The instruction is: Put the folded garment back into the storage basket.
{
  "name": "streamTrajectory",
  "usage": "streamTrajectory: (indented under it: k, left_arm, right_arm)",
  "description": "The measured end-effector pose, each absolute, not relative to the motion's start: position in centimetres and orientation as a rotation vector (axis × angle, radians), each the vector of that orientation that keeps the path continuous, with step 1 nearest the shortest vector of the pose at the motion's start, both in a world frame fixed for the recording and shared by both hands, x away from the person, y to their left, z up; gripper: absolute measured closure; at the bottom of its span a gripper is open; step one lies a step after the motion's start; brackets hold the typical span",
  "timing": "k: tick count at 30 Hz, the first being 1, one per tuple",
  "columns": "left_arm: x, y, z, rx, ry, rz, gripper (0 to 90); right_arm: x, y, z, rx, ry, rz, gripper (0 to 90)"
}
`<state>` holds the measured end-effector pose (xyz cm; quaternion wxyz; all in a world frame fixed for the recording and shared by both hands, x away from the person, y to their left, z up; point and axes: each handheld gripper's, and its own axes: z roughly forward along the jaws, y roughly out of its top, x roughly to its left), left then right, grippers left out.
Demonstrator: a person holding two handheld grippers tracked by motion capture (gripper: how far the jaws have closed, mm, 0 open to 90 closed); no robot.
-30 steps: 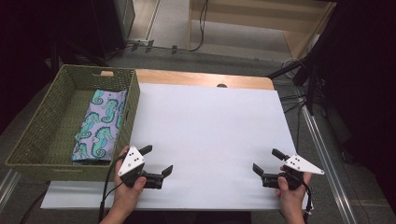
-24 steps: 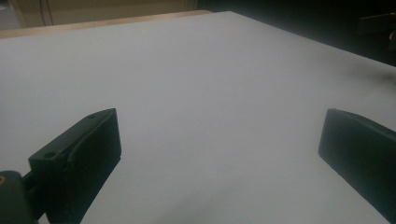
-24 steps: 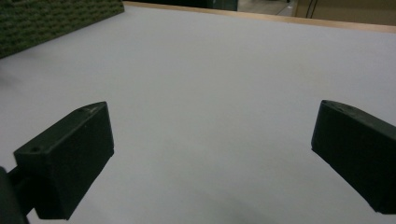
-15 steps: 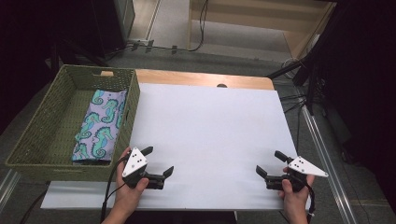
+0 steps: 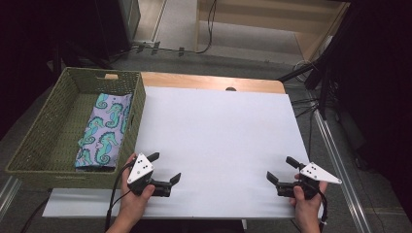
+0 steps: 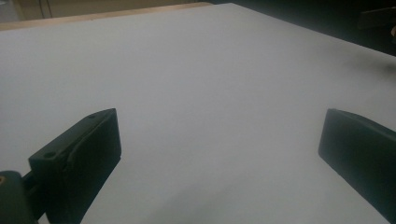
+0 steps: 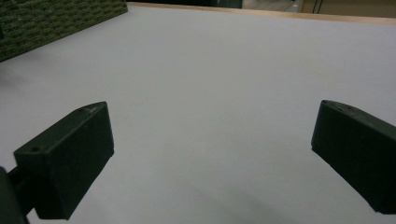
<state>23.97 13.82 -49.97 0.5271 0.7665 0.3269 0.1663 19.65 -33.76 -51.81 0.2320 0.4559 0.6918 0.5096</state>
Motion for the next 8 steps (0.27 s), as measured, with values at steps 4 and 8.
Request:
streamTrajectory:
  k: [4, 8]
  left_arm:
    - [23.99, 13.84, -49.98, 1.83, 0.781, 0.396, 0.0]
    - [23.98, 13.87, -49.96, 1.826, 0.784, 0.4, 0.0]
  right_arm:
    - [19.65, -33.73, -51.82, 1.252, 1.902, 1.4, 0.0]
    - [19.75, -33.7, -51.85, 1.261, 1.903, 1.392, 0.0]
